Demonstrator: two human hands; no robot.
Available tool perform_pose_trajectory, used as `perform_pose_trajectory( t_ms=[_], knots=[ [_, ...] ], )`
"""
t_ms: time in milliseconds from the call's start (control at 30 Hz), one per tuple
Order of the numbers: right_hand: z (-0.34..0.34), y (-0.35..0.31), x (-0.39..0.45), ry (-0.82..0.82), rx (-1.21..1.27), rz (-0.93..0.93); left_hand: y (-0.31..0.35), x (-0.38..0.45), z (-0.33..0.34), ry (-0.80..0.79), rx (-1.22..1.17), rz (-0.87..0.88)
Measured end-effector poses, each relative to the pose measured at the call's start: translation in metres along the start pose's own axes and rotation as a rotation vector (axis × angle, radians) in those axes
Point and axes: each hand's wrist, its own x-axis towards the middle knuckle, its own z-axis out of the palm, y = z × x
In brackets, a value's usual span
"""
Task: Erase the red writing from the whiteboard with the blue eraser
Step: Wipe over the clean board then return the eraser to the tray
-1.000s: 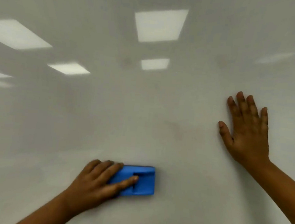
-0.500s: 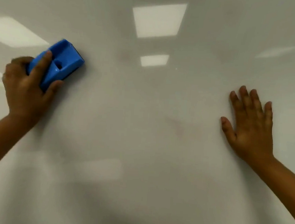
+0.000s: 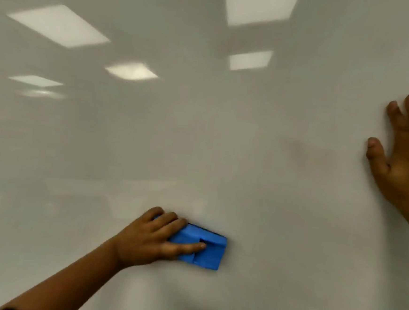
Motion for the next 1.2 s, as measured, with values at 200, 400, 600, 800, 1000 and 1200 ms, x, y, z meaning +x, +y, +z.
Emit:
perform_pose_trajectory(
  t_ms=[200,400,600,800,1000,1200],
  knots=[
    [-0.01,-0.034,-0.004,0.041,0.006,0.109,-0.147,0.117,-0.05,0.105,0.157,-0.309],
    [-0.037,-0.093,0.033,0.028,0.249,0.306,-0.148,0.215,-0.049,0.138,0.059,-0.437],
    [-0.04,-0.166,0.026,-0.109,0.29,-0.218,-0.041,0.221,-0.019,0.224,-0.102,-0.237],
    [-0.028,-0.148,-0.033,-0.154,0.244,-0.326,0.001,0.191,0.004,0.251,-0.111,-0.208],
    [-0.029,-0.12,-0.054,-0.175,0.108,-0.415,0.012,0.181,0.009,0.261,-0.013,-0.175],
    [-0.032,-0.118,-0.068,-0.258,0.19,-0.334,0.029,0.173,0.015,0.272,-0.08,-0.247]
  ],
)
